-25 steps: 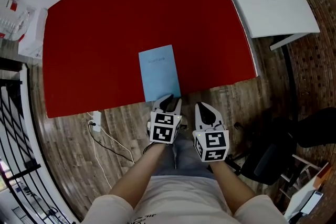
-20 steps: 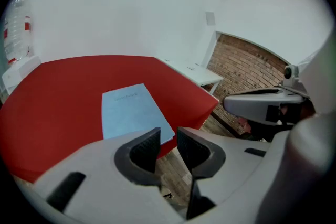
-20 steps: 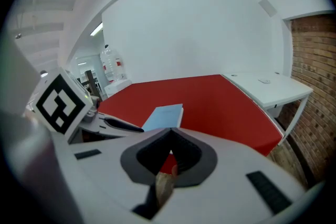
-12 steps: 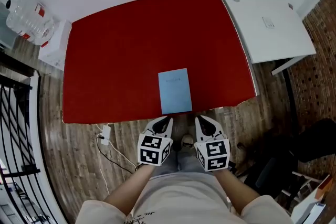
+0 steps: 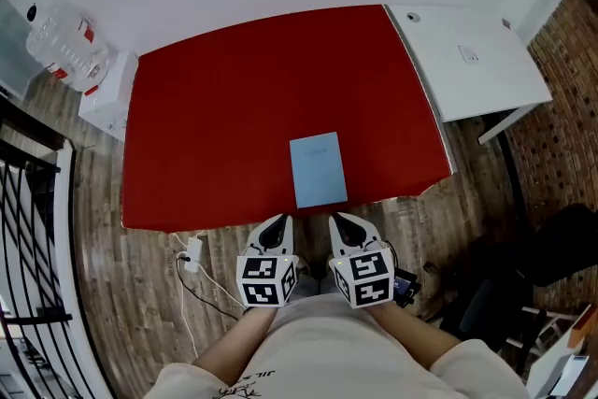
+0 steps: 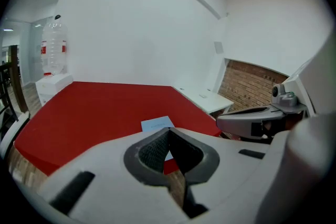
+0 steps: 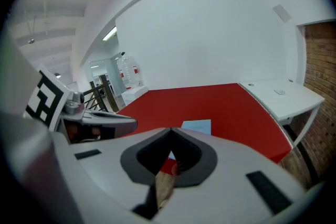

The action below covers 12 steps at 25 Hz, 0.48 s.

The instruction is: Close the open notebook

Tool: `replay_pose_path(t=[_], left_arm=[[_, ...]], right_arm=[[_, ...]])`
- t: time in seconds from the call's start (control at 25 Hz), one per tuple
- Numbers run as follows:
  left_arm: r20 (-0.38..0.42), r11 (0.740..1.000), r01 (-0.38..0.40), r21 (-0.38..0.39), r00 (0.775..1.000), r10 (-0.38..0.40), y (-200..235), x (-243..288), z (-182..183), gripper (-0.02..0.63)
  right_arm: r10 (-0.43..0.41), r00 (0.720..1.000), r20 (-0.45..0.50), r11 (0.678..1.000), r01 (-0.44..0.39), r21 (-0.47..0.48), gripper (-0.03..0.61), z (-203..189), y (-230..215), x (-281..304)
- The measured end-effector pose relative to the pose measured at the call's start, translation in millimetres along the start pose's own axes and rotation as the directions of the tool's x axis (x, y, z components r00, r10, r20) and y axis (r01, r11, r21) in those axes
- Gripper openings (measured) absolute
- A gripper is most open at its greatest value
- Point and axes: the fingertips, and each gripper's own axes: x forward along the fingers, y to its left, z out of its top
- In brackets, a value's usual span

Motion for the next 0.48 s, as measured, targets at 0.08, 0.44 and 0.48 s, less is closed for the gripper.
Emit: replay_pose_path(t=[0.08, 0.44, 0.48], left_arm=[[0.023, 1.000, -0.014, 0.000, 1.000, 0.014, 1.2, -3.7, 2.8, 0.006], [0.044, 1.000, -0.026, 0.015, 0.999, 0.025, -0.4, -7.3, 3.7, 0.006], [0.044, 1.000, -0.027, 0.015, 0.999, 0.026, -0.1, -7.0, 3.7, 0.006]], right_arm=[[0.014, 1.000, 0.003, 1.000, -0.014, -0.012, 0.005, 3.1, 7.5, 1.0], [0.026, 1.000, -0.001, 0.998, -0.026, -0.054, 0.005, 0.6, 16.4, 0.3], [0.025, 1.000, -0.001, 0.998, -0.025, -0.052, 0.005, 0.6, 15.6, 0.3]])
